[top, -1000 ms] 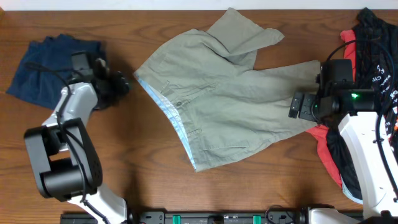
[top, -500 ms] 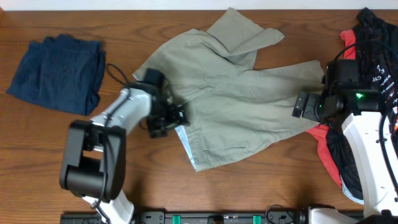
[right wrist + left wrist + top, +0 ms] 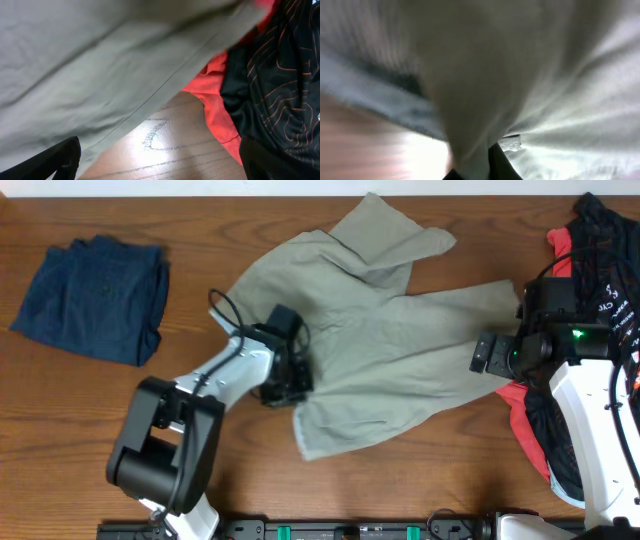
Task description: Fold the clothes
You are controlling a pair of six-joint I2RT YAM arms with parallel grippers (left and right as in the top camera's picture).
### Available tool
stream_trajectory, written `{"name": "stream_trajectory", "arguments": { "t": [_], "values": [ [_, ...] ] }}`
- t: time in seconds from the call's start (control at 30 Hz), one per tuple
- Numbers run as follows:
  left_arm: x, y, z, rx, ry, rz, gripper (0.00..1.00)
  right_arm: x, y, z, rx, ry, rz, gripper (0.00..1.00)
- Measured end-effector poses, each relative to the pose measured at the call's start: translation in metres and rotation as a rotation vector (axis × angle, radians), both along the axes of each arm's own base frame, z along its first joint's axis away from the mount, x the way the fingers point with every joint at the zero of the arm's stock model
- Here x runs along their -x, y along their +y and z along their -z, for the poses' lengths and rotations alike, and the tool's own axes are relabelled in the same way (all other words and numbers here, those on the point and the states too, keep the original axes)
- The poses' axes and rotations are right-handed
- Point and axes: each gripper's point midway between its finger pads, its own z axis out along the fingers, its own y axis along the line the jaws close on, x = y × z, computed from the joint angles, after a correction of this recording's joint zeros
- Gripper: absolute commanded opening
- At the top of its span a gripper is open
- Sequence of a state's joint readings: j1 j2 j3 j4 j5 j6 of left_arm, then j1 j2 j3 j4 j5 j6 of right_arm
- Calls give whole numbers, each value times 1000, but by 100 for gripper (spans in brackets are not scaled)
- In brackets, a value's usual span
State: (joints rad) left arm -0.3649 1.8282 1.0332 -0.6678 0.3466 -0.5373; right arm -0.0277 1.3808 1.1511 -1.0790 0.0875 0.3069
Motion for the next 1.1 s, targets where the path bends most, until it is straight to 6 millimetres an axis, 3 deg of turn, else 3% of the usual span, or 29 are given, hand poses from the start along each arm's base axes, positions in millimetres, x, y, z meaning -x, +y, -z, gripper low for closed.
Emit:
{"name": "stream_trajectory", "arguments": {
  "t": [0.2, 0.23, 0.27, 0.3, 0.37, 0.5, 0.73, 1.1],
  "values": [
    [-47, 119, -20, -251, -3, -249, 9, 0, 0, 0, 0, 2, 0, 99],
    [-53, 136, -29, -264, -4, -295, 37, 0, 0, 0, 0, 1, 0, 99],
    [-56, 147, -36, -269, -2, -317, 54, 0, 0, 0, 0, 2, 0, 99],
    [-60, 157, -42, -267, -2, -348, 64, 0, 0, 0, -1, 0, 0, 99],
    [-58, 167, -50, -258, 19, -376, 71, -2, 1, 0, -8, -8, -2, 99],
    [-40, 163, -50, -251, 94, -367, 72, -17, 14, -4, -80, -72, -29, 99],
    [-42, 137, -49, -238, 75, -291, 72, -59, 46, -4, -174, -192, -166, 99],
    [-57, 84, -44, -217, -37, -133, 72, -160, 107, 58, -216, -369, -393, 99]
  ]
}}
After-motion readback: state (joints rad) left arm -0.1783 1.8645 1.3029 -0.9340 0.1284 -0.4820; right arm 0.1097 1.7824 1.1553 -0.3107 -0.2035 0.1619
